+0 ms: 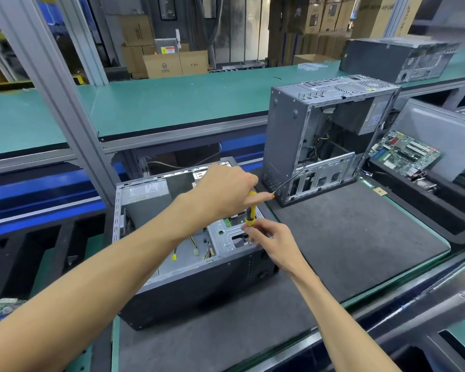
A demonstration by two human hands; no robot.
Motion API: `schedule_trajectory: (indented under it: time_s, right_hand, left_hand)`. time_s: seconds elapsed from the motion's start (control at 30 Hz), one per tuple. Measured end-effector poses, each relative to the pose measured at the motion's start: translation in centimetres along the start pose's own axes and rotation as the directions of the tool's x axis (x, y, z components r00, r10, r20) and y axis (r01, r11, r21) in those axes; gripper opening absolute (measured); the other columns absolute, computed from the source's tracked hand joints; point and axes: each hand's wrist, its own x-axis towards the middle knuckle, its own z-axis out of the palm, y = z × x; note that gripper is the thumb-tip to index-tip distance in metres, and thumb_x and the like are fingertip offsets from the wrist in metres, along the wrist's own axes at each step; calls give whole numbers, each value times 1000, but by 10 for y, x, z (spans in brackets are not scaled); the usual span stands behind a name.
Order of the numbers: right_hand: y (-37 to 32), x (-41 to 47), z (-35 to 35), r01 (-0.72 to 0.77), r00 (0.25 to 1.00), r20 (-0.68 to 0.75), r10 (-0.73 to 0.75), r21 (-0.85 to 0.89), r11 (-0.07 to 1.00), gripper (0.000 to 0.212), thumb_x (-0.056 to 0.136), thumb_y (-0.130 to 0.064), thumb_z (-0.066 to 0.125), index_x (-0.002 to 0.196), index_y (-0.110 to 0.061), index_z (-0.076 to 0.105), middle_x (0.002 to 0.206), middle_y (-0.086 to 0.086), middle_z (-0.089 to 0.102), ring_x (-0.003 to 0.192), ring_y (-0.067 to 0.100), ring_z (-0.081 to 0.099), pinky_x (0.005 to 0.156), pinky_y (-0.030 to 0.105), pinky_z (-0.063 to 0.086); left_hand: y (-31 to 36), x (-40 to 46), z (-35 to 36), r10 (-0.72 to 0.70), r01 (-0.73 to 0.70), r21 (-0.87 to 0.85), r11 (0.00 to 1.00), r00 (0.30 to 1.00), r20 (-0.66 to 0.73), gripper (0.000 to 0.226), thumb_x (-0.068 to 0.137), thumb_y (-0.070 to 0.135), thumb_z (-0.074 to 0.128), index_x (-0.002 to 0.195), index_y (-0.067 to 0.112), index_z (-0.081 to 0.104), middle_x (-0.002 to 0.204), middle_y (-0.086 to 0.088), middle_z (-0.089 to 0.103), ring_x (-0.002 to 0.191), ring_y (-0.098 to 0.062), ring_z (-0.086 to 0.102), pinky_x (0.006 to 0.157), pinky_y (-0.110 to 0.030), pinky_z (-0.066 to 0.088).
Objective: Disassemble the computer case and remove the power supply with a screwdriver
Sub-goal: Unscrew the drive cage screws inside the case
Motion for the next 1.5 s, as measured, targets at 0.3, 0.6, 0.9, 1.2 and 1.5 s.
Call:
schedule_trajectory:
  time_s: [0.3, 0.6, 0.9, 1.2, 1.5]
  right_hand:
    - [0, -1, -1, 8, 1000, -15, -8, -3, 1000, 10, 91, -37, 70, 84, -32, 74, 65, -11, 60, 62, 6, 50, 61, 17, 40]
    - [-2, -3, -1, 10, 1000, -23, -10, 0, 1000, 18, 87, -38, 70, 70, -32, 65, 68, 3, 67, 63, 8, 52, 62, 20, 38]
    - [1, -2, -3, 21, 999, -26, -20, 14, 1000, 15, 91, -36, 71, 80, -27, 71, 66, -5, 67, 62, 7, 54, 63, 21, 43]
    - [-1, -3, -5, -2, 1000, -27, 2, -5, 1000, 12, 91, -38, 71, 79, -37, 75, 69, -4, 68, 64, 7, 54, 63, 22, 41]
    - [-10, -6, -4, -39, 999, -8, 39, 29, 999, 15, 94, -29, 69, 98, -20, 80, 80, 14, 70, 71, 12, 53, 71, 39, 43]
  left_hand:
    - [-7, 1, -3, 192, -164, -352, 922, 980, 45, 15, 96, 32, 60, 102, 19, 65, 97, 3, 63, 90, -18, 59, 84, -41, 50]
    - [12, -6, 11, 6, -22, -211, 977, 997, -75, 46, 96, 65, 38, 97, 21, 53, 94, 6, 58, 80, -20, 60, 69, -38, 51]
    - [0, -10, -3, 103, -102, -400, 911, 994, -20, 18, 93, 37, 63, 97, 19, 63, 90, 6, 63, 82, -17, 59, 77, -41, 51]
    - [3, -10, 3, 170, -174, -536, 826, 984, -57, 27, 97, 24, 59, 123, 22, 62, 117, 6, 59, 99, -14, 61, 86, -37, 51]
    - [10, -1, -3, 23, -30, -125, 992, 998, -58, 41, 94, 62, 49, 89, 21, 48, 91, 5, 59, 81, -21, 58, 69, -39, 50]
